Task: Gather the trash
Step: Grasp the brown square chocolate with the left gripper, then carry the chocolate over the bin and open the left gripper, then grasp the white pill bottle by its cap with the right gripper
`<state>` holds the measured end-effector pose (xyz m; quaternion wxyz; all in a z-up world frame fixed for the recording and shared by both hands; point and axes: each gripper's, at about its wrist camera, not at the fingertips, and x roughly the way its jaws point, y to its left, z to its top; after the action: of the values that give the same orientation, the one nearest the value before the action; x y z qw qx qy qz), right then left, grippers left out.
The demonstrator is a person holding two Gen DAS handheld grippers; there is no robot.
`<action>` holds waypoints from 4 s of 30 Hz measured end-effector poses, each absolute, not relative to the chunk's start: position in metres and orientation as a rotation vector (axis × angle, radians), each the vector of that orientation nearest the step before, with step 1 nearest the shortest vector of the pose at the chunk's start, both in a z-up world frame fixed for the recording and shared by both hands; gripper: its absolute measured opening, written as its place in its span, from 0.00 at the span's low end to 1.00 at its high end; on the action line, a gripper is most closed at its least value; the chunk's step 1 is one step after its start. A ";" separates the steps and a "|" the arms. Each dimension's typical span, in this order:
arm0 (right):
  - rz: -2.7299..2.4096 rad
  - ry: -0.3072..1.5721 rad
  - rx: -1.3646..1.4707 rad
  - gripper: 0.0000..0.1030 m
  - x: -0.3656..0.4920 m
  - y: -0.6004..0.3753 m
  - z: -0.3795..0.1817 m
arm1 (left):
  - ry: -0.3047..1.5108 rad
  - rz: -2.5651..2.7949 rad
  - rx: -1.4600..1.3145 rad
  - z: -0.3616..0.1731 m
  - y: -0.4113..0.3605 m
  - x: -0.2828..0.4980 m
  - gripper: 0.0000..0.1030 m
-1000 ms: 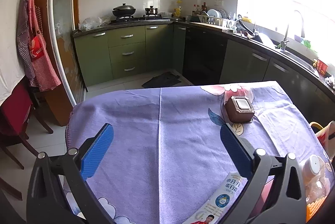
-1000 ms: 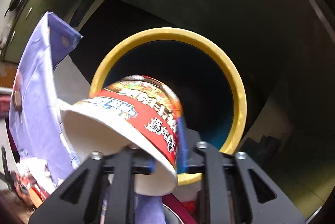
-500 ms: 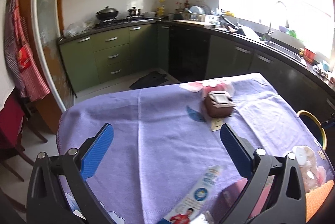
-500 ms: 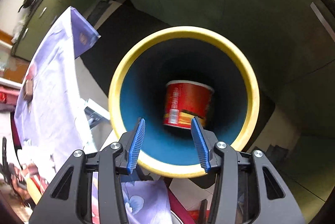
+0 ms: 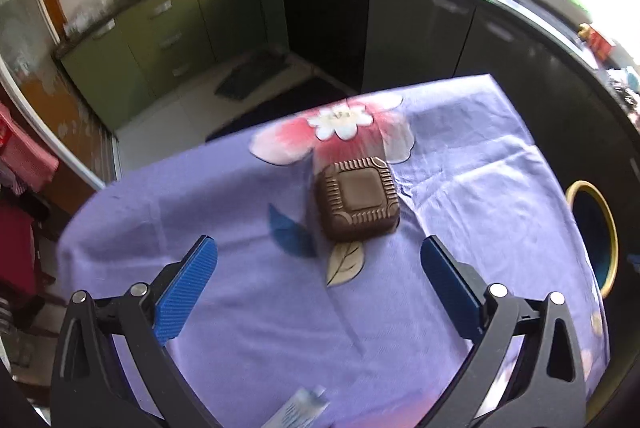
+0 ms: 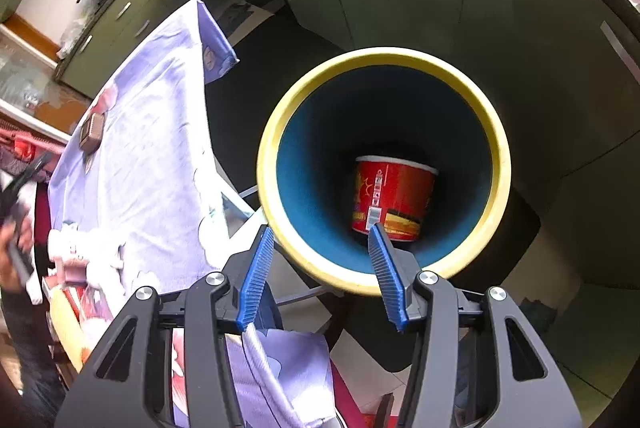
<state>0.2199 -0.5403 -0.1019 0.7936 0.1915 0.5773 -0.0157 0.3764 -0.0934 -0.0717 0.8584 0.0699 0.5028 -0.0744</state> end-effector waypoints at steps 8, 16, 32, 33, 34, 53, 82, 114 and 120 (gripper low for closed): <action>-0.004 1.209 0.396 0.52 0.201 -0.542 -0.101 | 1.164 -0.038 0.147 -0.109 -0.111 0.416 0.94; 0.031 1.213 0.399 0.52 0.203 -0.540 -0.113 | 1.179 -0.047 0.098 -0.116 -0.116 0.429 0.79; 0.042 1.194 0.431 0.52 0.198 -0.551 -0.119 | 1.206 -0.093 0.098 -0.112 -0.122 0.413 0.55; 0.041 1.188 0.429 0.52 0.196 -0.551 -0.118 | 1.194 -0.103 0.099 -0.105 -0.123 0.408 0.55; 0.040 1.178 0.427 0.52 0.194 -0.552 -0.116 | 1.168 -0.124 0.109 -0.093 -0.127 0.400 0.55; -0.028 1.014 0.438 0.54 0.108 -0.608 -0.094 | 1.122 -0.767 0.377 -0.032 -0.402 0.246 0.55; 0.032 1.013 0.361 0.57 0.102 -0.567 -0.088 | 0.861 -0.744 0.236 0.052 -0.296 0.214 0.82; 0.567 1.089 -0.158 0.57 0.261 -0.194 -0.089 | 0.800 -0.325 -0.056 -0.002 0.014 0.173 0.86; 0.567 1.125 -0.193 0.57 0.276 -0.184 -0.105 | 0.809 -0.334 -0.036 -0.004 0.009 0.170 0.86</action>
<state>0.2765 -0.1838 -0.1054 0.8037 -0.0902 0.5253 0.2646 0.1698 0.0089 -0.0044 0.9057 -0.0174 0.3915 -0.1618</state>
